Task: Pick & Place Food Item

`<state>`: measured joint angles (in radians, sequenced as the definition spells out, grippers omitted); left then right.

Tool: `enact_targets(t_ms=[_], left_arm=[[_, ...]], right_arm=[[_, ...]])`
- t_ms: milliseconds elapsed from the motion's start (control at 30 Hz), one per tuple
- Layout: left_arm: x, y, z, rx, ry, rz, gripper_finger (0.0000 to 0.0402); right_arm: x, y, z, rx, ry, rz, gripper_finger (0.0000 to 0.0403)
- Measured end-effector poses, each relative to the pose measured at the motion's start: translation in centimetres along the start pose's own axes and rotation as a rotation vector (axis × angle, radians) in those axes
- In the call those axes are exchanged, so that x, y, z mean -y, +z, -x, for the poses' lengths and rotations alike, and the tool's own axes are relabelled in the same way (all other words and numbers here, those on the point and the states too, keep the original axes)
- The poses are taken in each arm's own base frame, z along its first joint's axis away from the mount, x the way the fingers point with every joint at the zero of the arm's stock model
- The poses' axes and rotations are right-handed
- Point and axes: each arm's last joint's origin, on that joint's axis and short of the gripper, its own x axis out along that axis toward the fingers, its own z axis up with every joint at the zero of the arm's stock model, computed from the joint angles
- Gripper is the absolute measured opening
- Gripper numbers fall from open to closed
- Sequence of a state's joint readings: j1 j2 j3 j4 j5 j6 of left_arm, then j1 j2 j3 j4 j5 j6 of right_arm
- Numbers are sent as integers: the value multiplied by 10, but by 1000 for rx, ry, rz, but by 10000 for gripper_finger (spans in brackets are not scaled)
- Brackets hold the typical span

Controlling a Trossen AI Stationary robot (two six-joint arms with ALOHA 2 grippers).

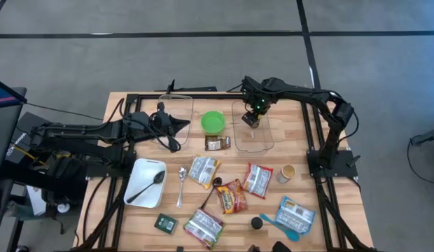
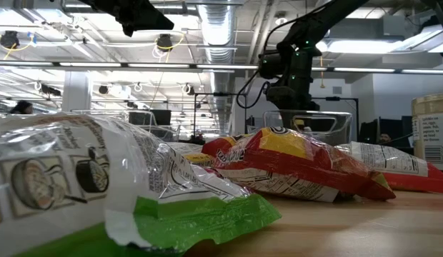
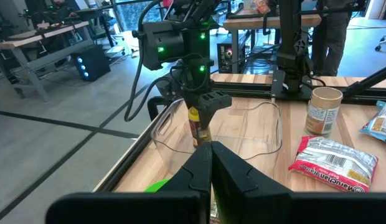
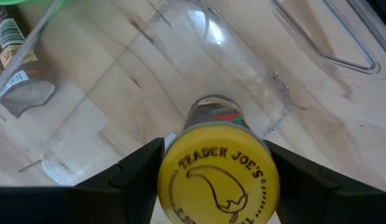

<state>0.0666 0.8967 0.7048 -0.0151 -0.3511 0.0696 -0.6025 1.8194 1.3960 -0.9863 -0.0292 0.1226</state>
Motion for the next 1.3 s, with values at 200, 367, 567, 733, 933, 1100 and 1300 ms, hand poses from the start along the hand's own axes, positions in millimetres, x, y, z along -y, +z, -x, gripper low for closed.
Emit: enact_targets(t_ms=[200, 367, 567, 733, 933, 1100, 1300], left_arm=[[0, 0, 0, 0, 0, 0, 0], [0, 0, 0, 0, 0, 0, 0], [0, 0, 0, 0, 0, 0, 0], [0, 0, 0, 0, 0, 0, 0], [0, 0, 0, 0, 0, 0, 0], [0, 0, 0, 0, 0, 0, 0], [0, 0, 0, -4, 0, -1, 0]], right_arm=[[0, 0, 0, 1, 0, 2, 261], [1, 0, 0, 1, 0, 7, 261], [3, 0, 0, -3, -3, 18, 261], [5, -1, 0, -14, -6, 14, 261], [5, -1, 8, -14, -6, 13, 261], [1, 3, 23, 16, -2, 24, 261], [-5, 8, 48, 57, 4, 50, 261]])
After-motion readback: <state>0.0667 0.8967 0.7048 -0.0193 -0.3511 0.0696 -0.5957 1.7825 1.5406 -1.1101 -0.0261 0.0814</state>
